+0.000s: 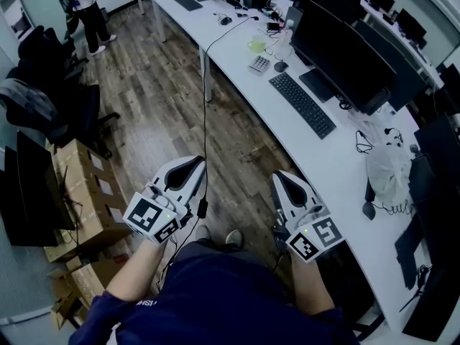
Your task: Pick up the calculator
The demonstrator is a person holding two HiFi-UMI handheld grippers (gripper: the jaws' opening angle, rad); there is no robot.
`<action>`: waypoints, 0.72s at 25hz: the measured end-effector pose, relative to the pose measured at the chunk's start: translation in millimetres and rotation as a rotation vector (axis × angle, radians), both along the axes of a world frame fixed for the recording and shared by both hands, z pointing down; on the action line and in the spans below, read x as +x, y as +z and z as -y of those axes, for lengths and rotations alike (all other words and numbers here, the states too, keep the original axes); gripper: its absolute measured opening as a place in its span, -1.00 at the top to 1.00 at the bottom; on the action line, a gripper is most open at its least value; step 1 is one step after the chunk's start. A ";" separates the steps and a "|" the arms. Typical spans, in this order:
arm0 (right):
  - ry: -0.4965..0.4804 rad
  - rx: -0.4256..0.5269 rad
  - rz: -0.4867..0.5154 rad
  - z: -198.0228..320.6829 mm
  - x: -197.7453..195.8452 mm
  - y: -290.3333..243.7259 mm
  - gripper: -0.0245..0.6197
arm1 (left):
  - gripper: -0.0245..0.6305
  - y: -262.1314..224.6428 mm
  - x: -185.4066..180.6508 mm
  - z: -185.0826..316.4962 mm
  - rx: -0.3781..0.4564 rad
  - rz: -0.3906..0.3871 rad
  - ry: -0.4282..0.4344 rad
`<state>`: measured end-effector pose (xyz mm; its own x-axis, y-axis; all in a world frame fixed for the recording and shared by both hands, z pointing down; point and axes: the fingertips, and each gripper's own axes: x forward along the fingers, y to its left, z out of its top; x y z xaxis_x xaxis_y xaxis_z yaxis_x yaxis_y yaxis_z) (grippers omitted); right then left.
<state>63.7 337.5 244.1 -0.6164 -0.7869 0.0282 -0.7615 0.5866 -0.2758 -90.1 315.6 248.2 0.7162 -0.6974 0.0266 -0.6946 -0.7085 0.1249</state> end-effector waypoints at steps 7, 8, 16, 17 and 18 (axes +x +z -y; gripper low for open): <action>-0.001 0.002 -0.003 1.6 1.8 -1.0 0.91 | 0.79 0.8 3.1 1.2 -0.001 0.010 0.005; 0.000 0.003 -0.003 1.9 1.9 -1.1 0.91 | 0.79 1.1 3.6 1.3 -0.001 0.011 0.006; 0.006 0.001 -0.021 5.4 3.1 3.2 0.91 | 0.79 3.1 5.9 4.5 -0.004 0.015 0.010; 0.007 -0.001 -0.019 6.1 3.6 3.6 0.90 | 0.79 3.1 6.4 5.0 -0.005 0.016 0.011; 0.007 -0.002 -0.017 6.6 4.2 3.8 0.90 | 0.79 3.1 7.1 5.4 -0.004 0.017 0.012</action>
